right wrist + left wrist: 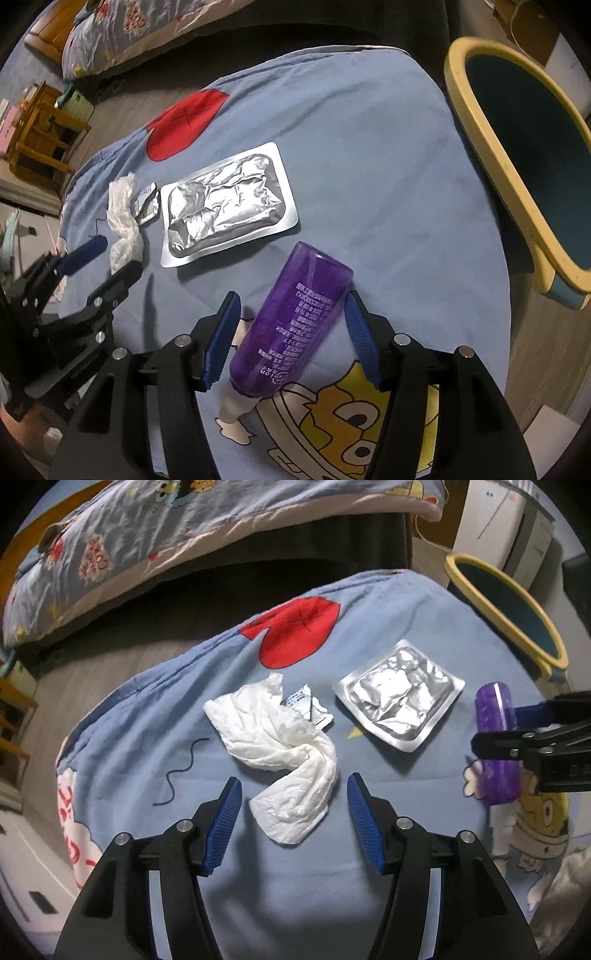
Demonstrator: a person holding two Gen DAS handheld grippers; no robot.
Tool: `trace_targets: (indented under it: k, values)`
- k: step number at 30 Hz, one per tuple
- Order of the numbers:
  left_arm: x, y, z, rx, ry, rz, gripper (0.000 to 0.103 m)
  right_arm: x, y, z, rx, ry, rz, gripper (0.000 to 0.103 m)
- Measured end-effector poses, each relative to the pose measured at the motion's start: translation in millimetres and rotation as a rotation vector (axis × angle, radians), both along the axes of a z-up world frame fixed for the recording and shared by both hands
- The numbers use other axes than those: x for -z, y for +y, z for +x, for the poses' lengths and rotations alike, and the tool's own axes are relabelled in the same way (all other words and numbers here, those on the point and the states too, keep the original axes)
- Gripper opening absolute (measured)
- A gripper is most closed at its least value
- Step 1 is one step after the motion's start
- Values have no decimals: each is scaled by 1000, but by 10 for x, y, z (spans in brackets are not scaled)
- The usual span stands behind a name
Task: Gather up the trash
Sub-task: 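Grasp the white tissue with left gripper while right holds the purple bottle, then carry the tissue and purple bottle over the bin with both grippers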
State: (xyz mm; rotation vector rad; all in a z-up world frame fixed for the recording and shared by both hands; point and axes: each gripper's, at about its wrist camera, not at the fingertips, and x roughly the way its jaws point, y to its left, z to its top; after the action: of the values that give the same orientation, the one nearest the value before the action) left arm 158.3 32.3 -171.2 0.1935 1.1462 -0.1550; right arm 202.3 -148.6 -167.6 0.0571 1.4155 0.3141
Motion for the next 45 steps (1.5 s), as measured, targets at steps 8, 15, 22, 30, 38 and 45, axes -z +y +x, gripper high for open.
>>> trace_targets:
  k: [8,15,22,30,38,45]
  values:
    - [60,17,19,10,23,36,32,20,-61,-90,54,49,60,58]
    - [40,7,6,22,33,41,9,-14,-21,-113,12,0,19,38]
    - [-192,20,-51,7,-30,31,8,-250,75,-213,-37,-81,9,34]
    - [-582,42,-212,-19,-107,-4,8,-728,126,-434,-72,-237,14,32]
    - [-933,18,-382,-2,-207,5,8,-1284,32,-520,-65,-390,39,32]
    - [-1090,-95,-460,40,-268,21,8,-1645,-187,-531,-41,-454,122,32]
